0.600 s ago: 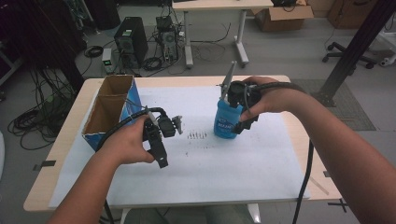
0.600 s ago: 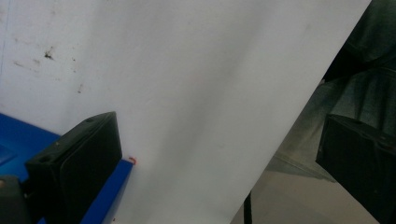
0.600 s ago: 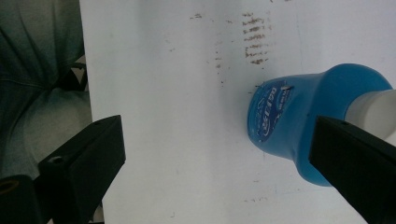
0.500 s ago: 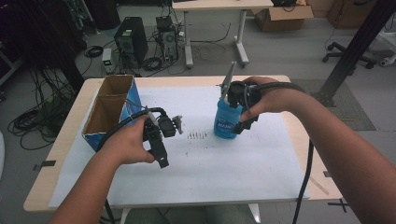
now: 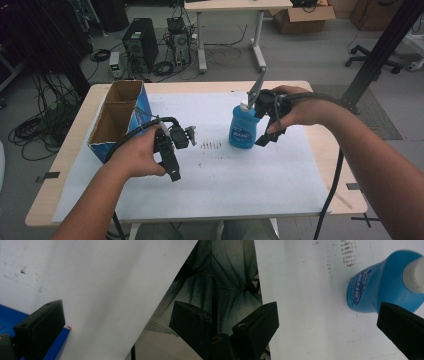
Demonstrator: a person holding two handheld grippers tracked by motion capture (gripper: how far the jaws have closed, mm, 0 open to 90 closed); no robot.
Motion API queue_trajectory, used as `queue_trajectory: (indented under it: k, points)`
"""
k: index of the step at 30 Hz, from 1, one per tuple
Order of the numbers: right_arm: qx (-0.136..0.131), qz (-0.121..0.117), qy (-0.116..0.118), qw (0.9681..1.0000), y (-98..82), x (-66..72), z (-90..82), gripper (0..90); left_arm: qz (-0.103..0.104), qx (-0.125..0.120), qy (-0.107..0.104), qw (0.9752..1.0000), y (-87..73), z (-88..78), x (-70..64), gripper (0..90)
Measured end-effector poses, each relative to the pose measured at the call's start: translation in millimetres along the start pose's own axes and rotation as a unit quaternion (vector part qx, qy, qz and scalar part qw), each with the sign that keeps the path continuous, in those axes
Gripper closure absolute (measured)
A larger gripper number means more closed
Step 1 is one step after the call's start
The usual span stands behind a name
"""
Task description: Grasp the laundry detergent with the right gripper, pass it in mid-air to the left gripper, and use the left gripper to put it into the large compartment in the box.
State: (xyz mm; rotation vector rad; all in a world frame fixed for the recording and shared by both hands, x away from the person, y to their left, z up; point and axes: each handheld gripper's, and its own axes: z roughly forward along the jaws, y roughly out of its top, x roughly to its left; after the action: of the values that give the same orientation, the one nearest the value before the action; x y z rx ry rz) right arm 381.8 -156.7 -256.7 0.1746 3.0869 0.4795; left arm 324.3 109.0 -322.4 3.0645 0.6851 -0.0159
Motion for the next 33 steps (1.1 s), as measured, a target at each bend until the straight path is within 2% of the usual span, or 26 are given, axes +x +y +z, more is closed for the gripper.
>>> queue_trajectory:
  k: [11, 19, 33]
  points:
    - [-0.015, 0.028, -0.014, 0.9994, -29.7, -1.1, 1.6, 4.3, 0.009, 0.005, 0.002, 0.9999, 1.6, 1.9, -2.6, 0.4]
    - [-0.026, 0.053, -0.021, 0.9981, -49.7, -7.9, 7.1, 4.4, 0.013, 0.008, 0.002, 0.9999, 4.2, 4.1, -4.6, 0.4]
    - [-0.042, 0.083, -0.032, 0.9952, -77.7, -20.4, 18.3, 4.3, 0.024, 0.010, 0.003, 0.9997, 10.7, -0.8, -9.7, 0.4]
